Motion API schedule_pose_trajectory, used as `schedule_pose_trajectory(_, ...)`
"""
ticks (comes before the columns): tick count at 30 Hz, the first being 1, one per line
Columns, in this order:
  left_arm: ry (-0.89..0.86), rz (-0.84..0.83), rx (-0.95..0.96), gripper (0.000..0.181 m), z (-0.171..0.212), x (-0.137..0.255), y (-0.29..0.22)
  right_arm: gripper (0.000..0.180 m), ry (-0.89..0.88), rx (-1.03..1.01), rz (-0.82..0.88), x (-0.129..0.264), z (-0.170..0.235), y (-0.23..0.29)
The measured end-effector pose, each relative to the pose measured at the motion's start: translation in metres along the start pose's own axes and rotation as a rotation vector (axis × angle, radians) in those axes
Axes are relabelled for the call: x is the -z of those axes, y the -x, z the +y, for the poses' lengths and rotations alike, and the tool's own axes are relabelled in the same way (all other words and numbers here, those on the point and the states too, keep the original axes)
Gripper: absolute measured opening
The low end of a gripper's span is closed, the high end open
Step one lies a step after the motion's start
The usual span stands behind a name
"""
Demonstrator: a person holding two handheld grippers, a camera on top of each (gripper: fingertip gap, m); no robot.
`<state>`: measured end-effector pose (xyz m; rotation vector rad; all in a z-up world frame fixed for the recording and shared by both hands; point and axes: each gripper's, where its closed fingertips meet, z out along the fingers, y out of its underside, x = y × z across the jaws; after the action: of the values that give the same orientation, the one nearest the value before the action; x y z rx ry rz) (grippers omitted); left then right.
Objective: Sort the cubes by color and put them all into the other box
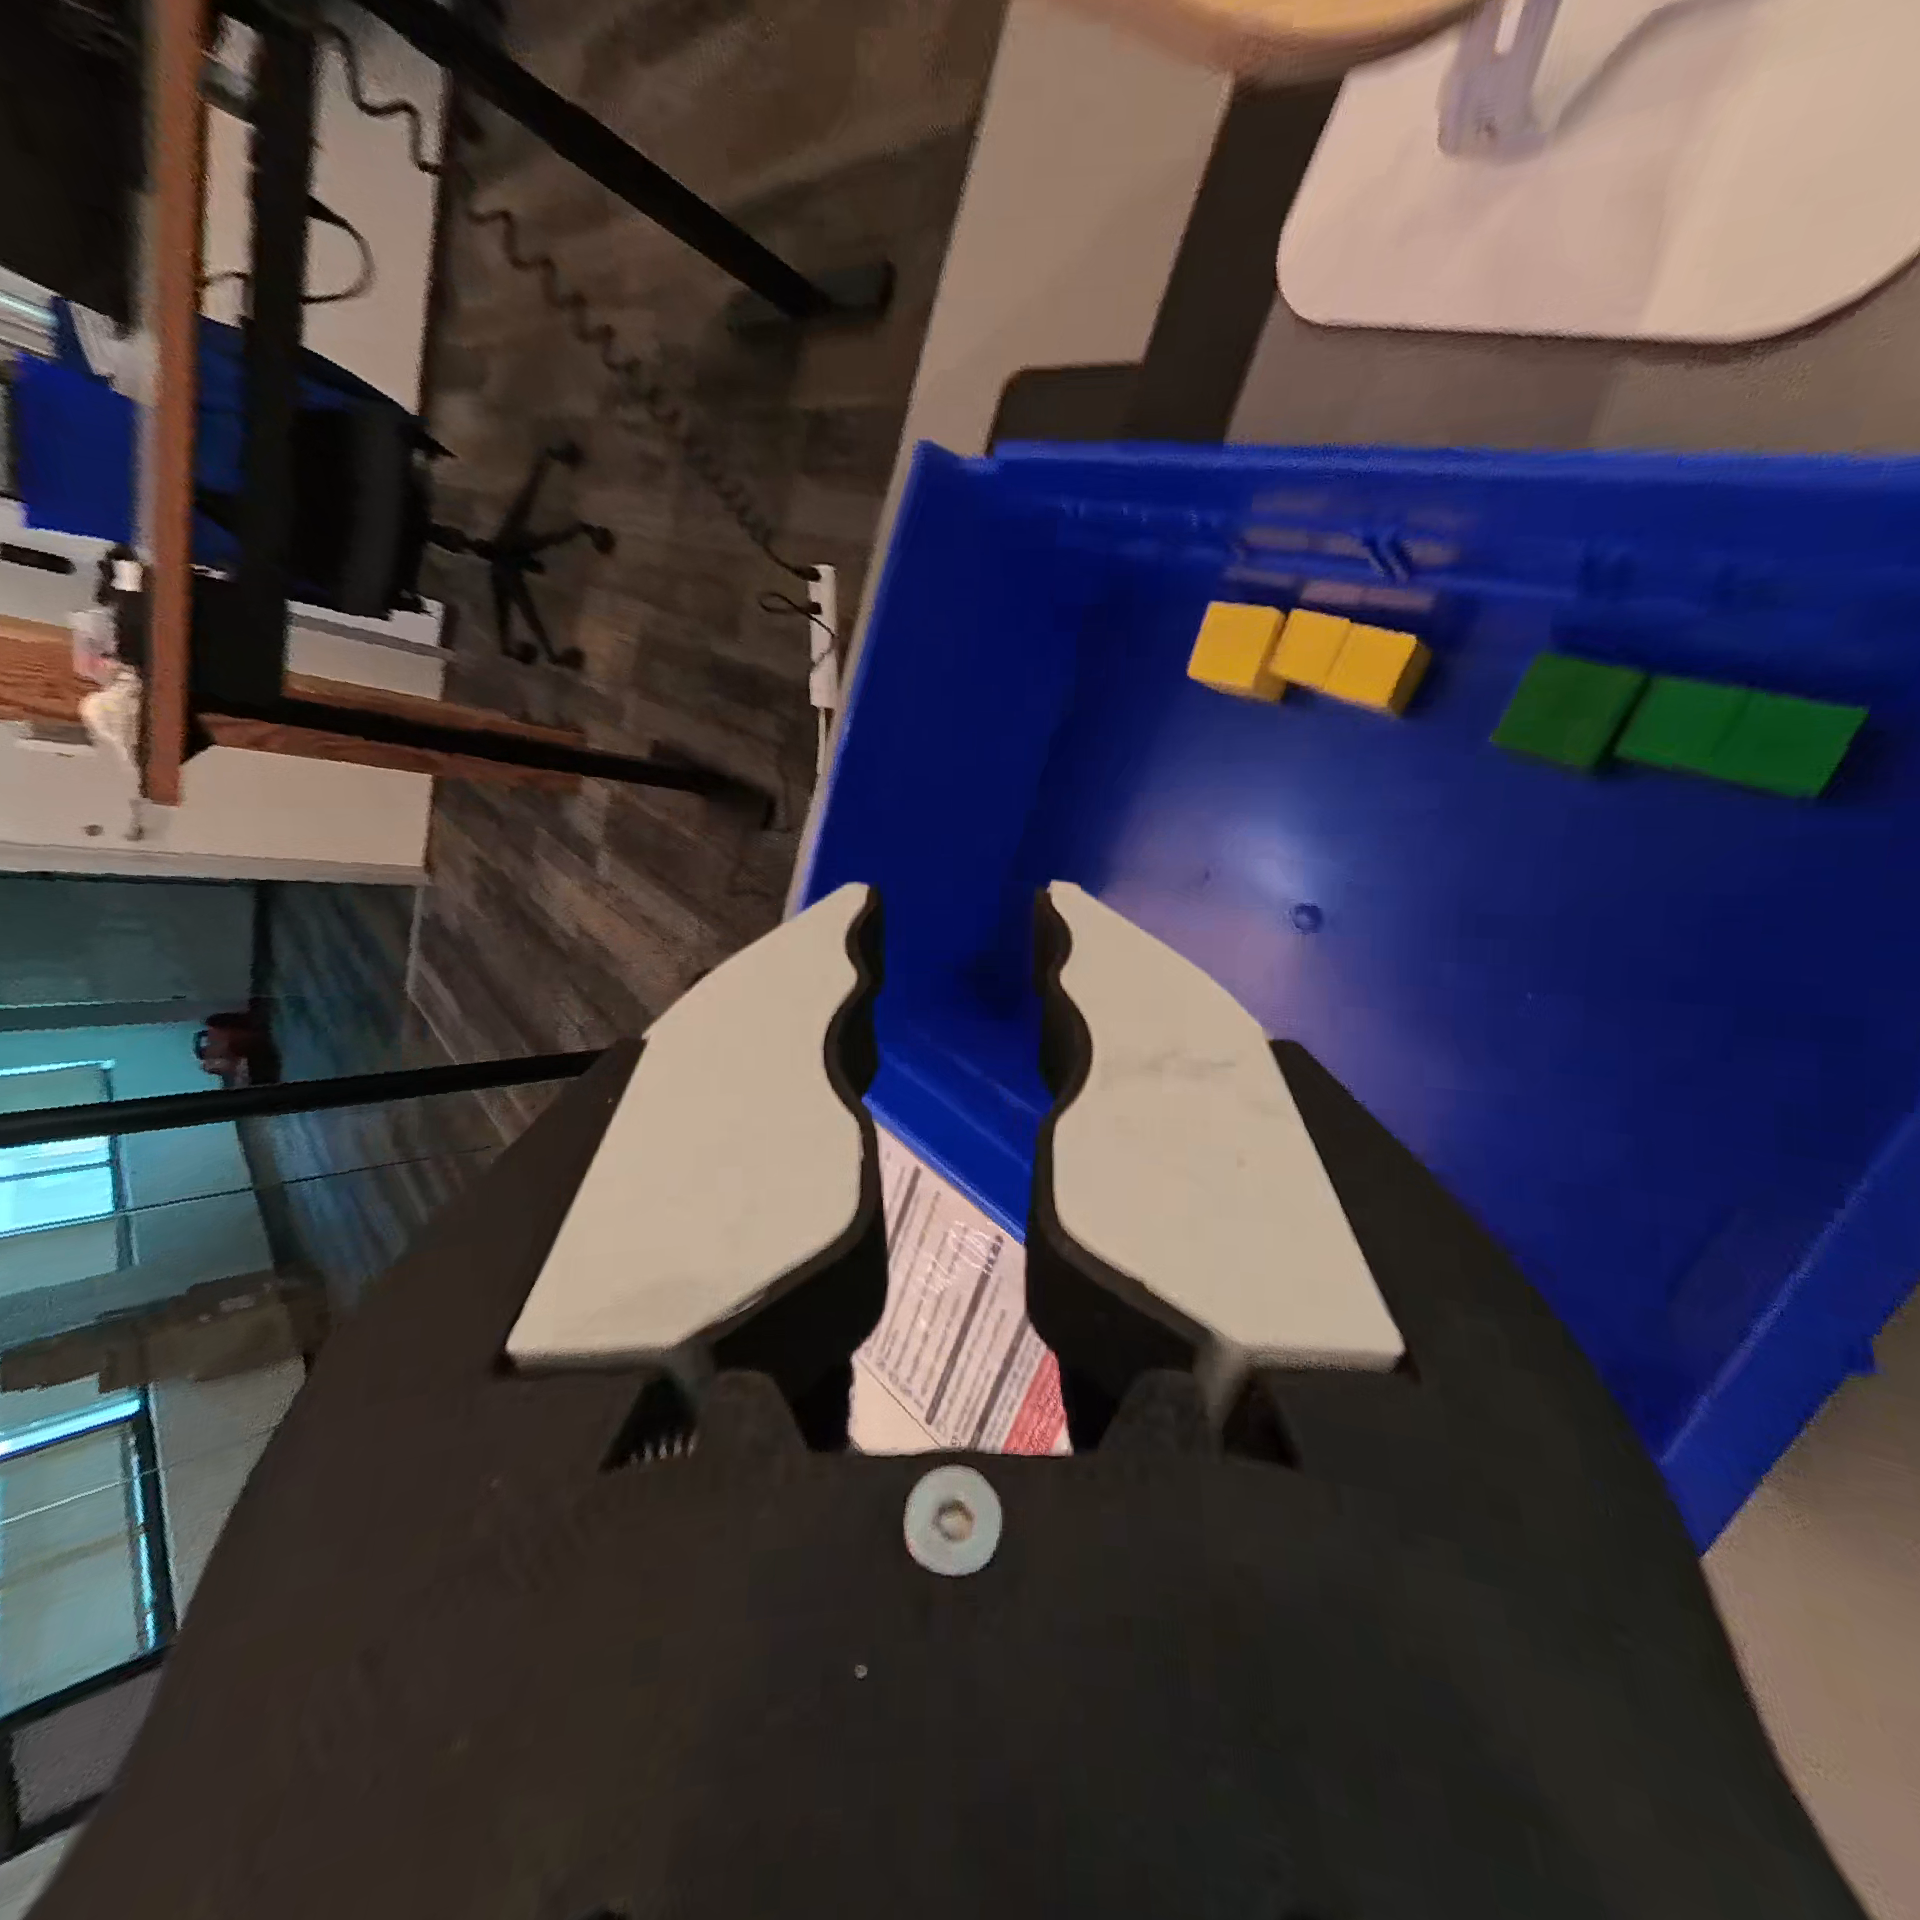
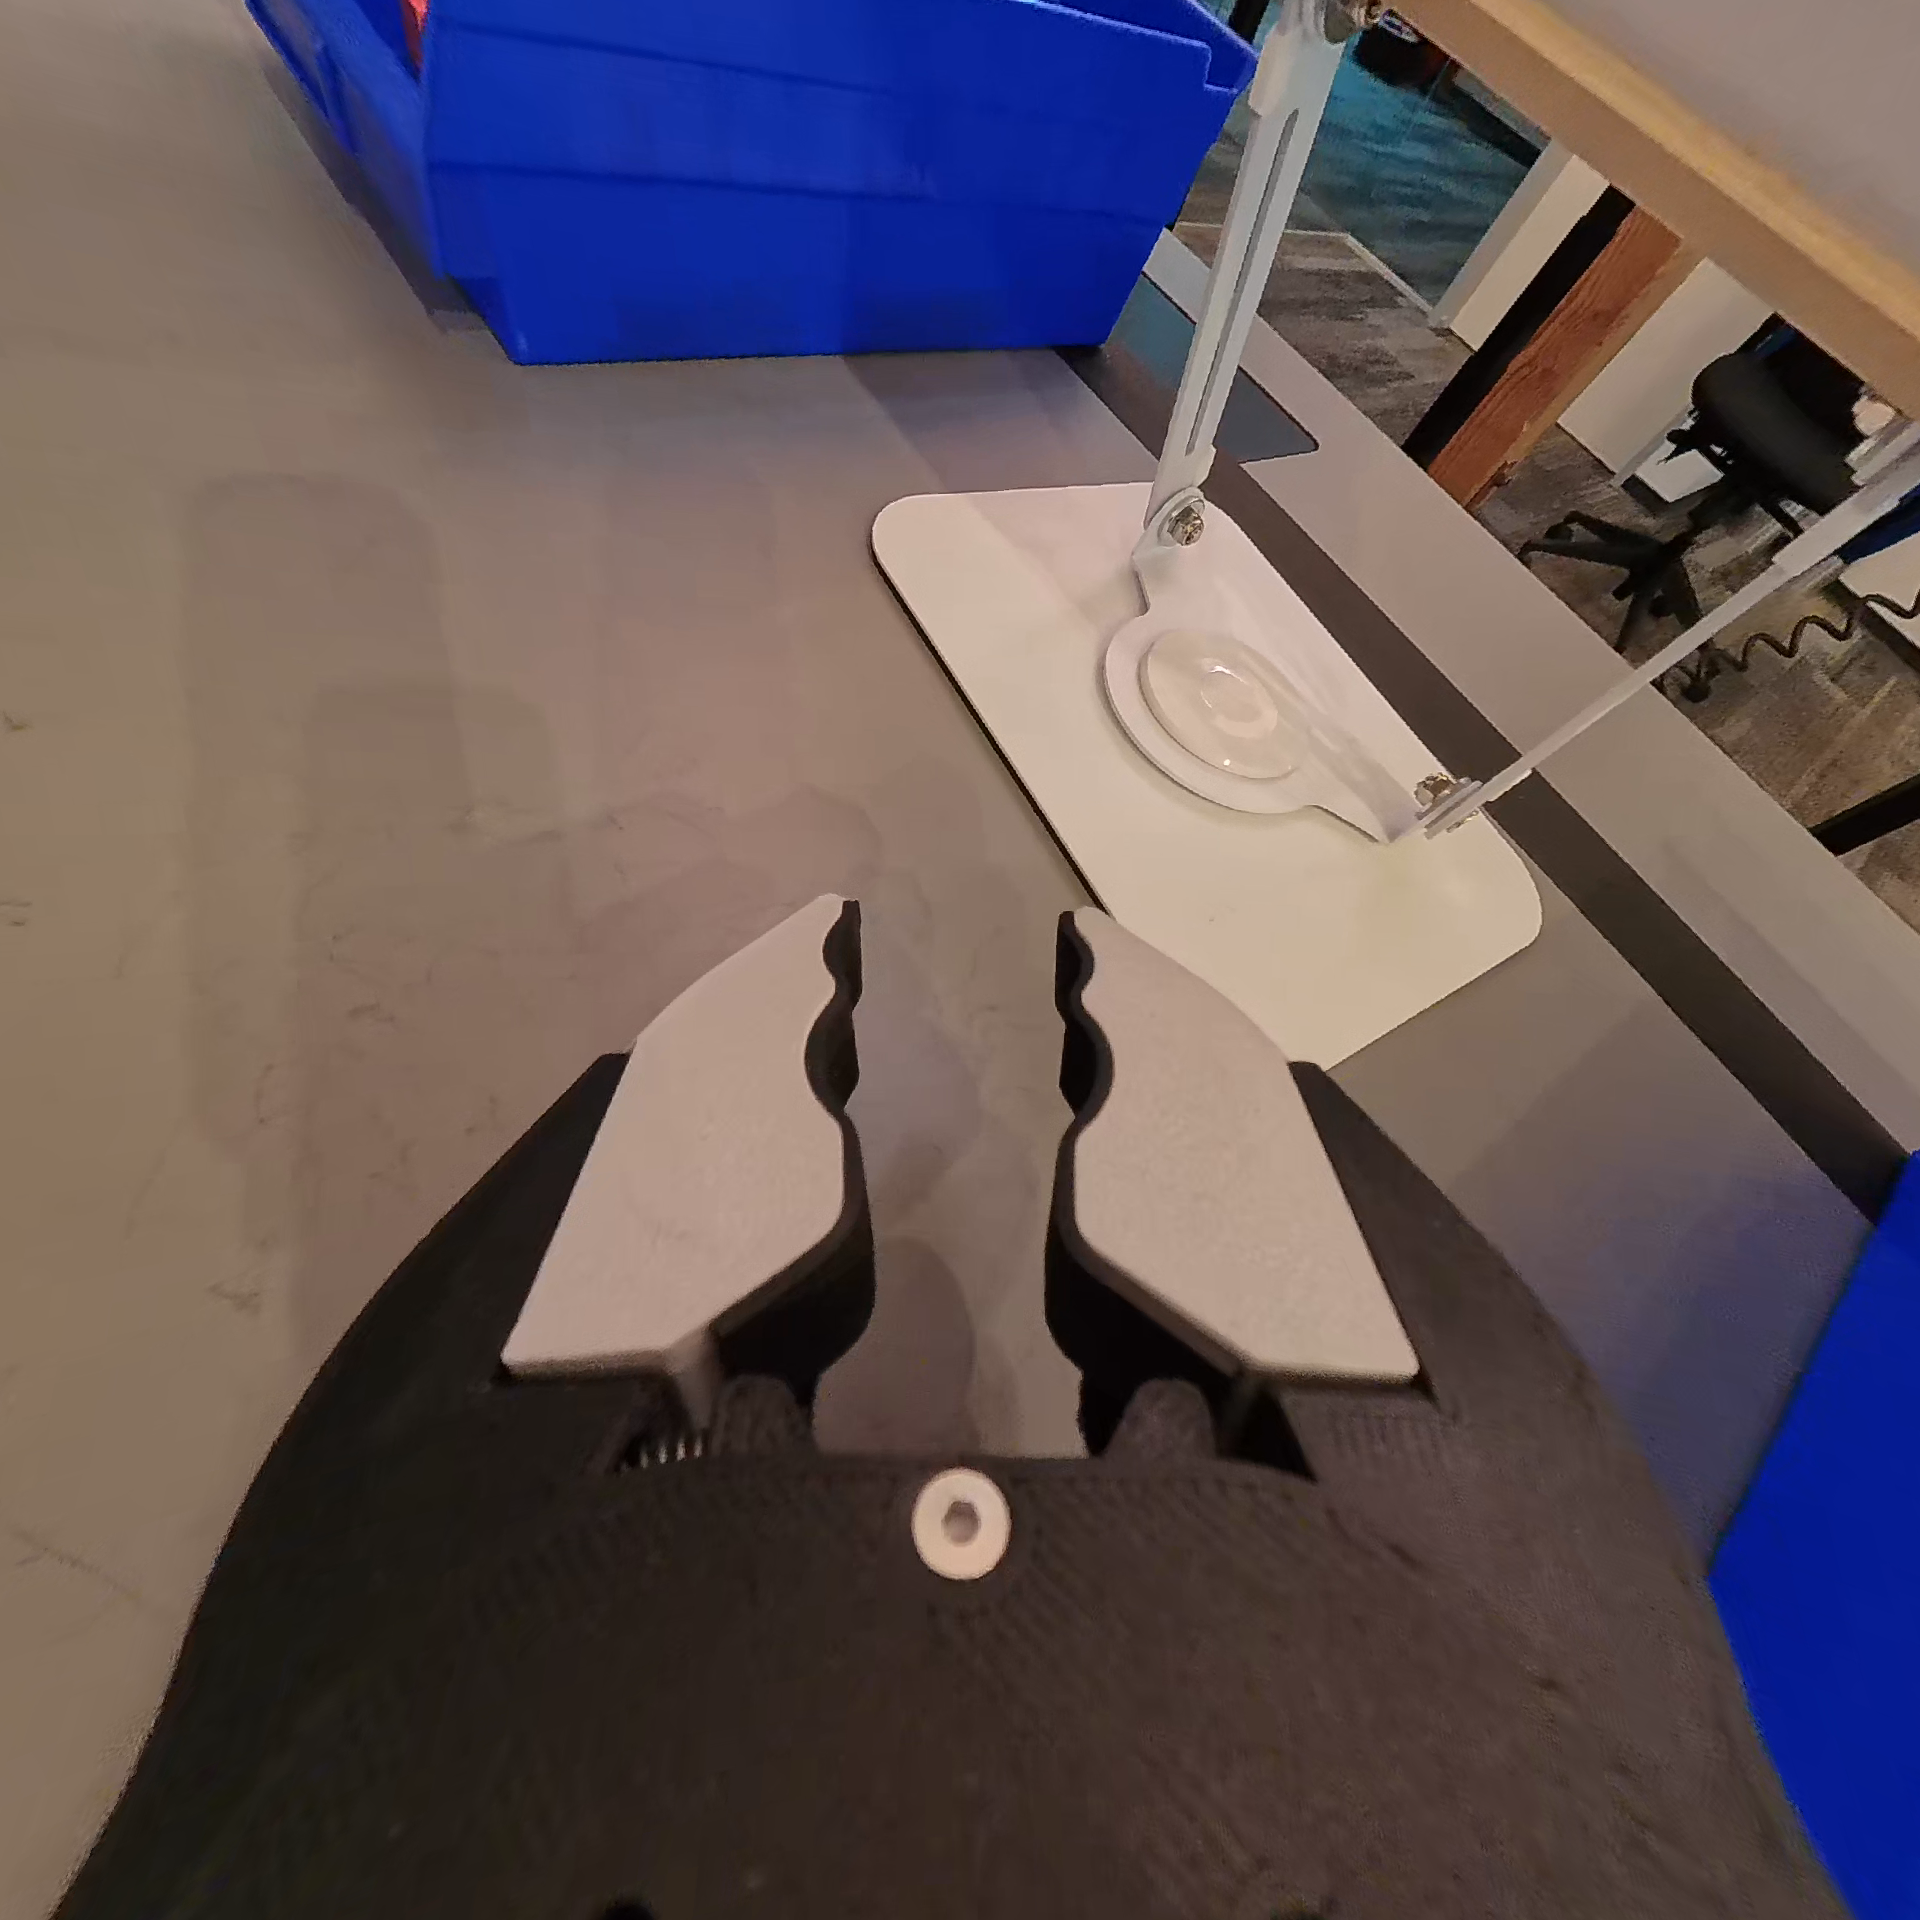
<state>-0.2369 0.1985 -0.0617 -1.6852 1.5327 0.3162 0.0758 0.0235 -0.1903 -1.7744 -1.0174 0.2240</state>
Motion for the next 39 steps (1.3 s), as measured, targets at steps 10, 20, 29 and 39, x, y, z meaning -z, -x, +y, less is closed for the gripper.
schedule_pose_trajectory(10,0.21,0.26,-0.105,0.026,0.063,-0.051,-0.03,0.036,0.007,-0.019,-0.025,-0.002,0.003,0.001)
schedule_pose_trajectory(20,0.431,0.385,-0.249,0.03,0.103,-0.096,-0.041,0.036,0.015,-0.041,-0.048,-0.003,0.006,0.003)
schedule_pose_trajectory(29,0.547,0.493,-0.242,0.044,0.119,-0.114,-0.049,0.036,0.019,-0.045,-0.06,-0.004,0.006,0.004)
schedule_pose_trajectory(39,0.736,0.568,-0.261,0.04,0.133,-0.122,-0.058,0.036,0.023,-0.042,-0.067,-0.004,0.007,0.005)
